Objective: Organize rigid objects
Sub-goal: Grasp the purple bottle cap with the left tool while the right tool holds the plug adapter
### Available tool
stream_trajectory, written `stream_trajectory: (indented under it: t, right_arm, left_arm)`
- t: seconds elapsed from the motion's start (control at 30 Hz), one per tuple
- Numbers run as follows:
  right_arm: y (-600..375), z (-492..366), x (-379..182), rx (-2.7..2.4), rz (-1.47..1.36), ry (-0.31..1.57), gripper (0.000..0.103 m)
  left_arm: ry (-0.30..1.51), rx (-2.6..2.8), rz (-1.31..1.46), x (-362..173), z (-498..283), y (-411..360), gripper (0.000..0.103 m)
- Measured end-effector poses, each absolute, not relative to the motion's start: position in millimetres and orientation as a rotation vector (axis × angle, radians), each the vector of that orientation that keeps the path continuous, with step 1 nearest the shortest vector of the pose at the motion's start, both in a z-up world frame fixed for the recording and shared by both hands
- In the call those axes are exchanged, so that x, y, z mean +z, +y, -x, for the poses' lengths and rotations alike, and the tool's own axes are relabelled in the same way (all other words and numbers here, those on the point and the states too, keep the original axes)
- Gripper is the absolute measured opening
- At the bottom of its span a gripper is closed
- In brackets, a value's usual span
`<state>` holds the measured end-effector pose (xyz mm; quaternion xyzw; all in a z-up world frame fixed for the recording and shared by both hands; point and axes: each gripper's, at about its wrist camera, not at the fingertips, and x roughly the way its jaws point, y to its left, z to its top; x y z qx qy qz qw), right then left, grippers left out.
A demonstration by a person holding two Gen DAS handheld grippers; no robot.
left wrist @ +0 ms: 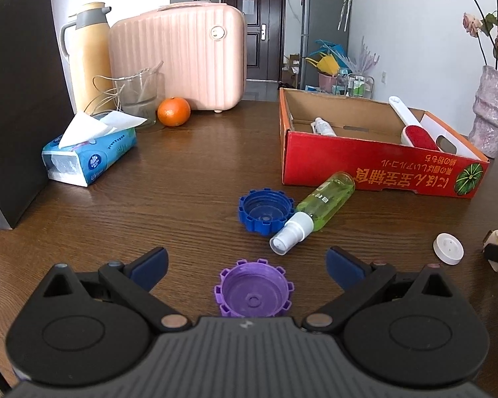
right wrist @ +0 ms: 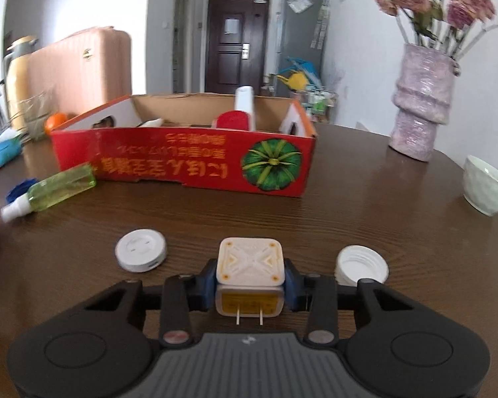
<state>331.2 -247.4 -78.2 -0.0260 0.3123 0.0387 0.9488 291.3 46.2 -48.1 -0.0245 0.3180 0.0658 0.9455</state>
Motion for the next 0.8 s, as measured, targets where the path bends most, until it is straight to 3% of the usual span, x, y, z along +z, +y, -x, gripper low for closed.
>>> stream_trajectory:
  t: [0.8]
  right_arm:
    - [-240,-295,-59,0.065,0.037,0.461,0.038]
  left_arm:
    - [0.766,0.11,0.012,-68,-301,55,0.103]
